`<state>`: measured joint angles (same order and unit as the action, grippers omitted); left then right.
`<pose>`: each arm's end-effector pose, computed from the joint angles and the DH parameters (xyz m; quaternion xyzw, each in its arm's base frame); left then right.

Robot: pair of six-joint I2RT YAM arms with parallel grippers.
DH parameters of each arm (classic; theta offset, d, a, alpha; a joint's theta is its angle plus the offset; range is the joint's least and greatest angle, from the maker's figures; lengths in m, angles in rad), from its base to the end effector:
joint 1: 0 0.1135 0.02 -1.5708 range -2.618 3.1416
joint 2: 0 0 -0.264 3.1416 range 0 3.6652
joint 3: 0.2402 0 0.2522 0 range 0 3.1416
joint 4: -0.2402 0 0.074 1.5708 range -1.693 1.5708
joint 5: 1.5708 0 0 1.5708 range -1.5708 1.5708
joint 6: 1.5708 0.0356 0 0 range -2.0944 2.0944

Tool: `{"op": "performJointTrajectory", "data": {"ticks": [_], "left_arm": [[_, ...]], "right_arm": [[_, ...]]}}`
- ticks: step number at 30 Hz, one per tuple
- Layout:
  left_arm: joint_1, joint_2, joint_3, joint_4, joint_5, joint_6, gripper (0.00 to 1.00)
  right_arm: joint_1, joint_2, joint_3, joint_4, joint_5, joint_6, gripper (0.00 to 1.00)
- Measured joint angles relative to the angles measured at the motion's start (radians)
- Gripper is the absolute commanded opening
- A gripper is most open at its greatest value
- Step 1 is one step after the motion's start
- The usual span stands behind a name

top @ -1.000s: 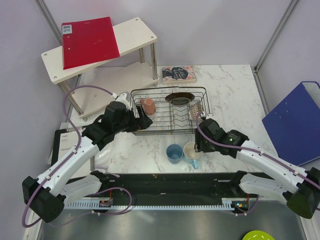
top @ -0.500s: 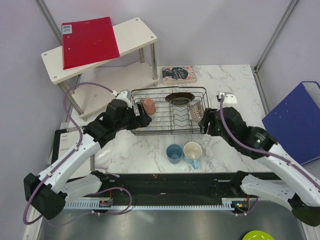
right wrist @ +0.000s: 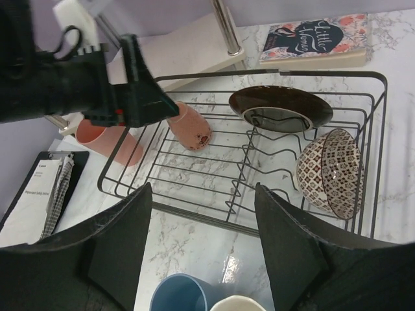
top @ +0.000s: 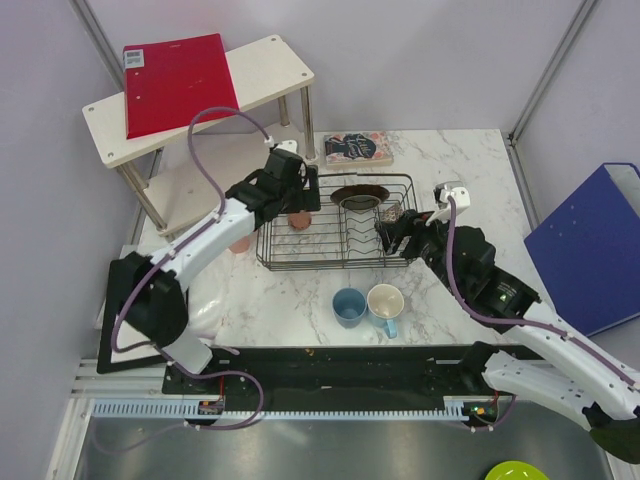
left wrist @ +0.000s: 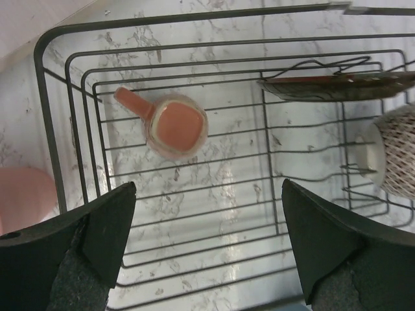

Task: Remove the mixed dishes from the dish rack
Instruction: Pick up the cup from the dish rack.

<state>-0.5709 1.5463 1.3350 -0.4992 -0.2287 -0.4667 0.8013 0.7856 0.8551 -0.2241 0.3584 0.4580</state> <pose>0.2972 -0.1813 0.3138 -0.0005 0.9042 -0.1154 0.4112 0.1339 0.1203 0.3605 -0.0134 0.7563 0.2674 0.5970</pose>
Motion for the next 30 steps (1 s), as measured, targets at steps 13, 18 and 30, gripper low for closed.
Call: {"op": "performJointTrajectory", "data": {"ticks": [13, 18, 30], "left_arm": [[0.016, 0.309, 0.124, 0.011, -0.118, 0.02, 0.99], [0.027, 0.368, 0.173, 0.036, -0.121, 0.02, 0.88], [0.033, 0.392, 0.157, 0.051, -0.122, 0.024, 0.49]], "right_arm": [[0.0, -0.036, -0.082, 0.097, -0.037, -0.041, 0.73], [0.0, -0.051, -0.101, 0.104, -0.038, -0.047, 0.73], [0.0, -0.051, -0.125, 0.104, -0.036, -0.052, 0.73]]}}
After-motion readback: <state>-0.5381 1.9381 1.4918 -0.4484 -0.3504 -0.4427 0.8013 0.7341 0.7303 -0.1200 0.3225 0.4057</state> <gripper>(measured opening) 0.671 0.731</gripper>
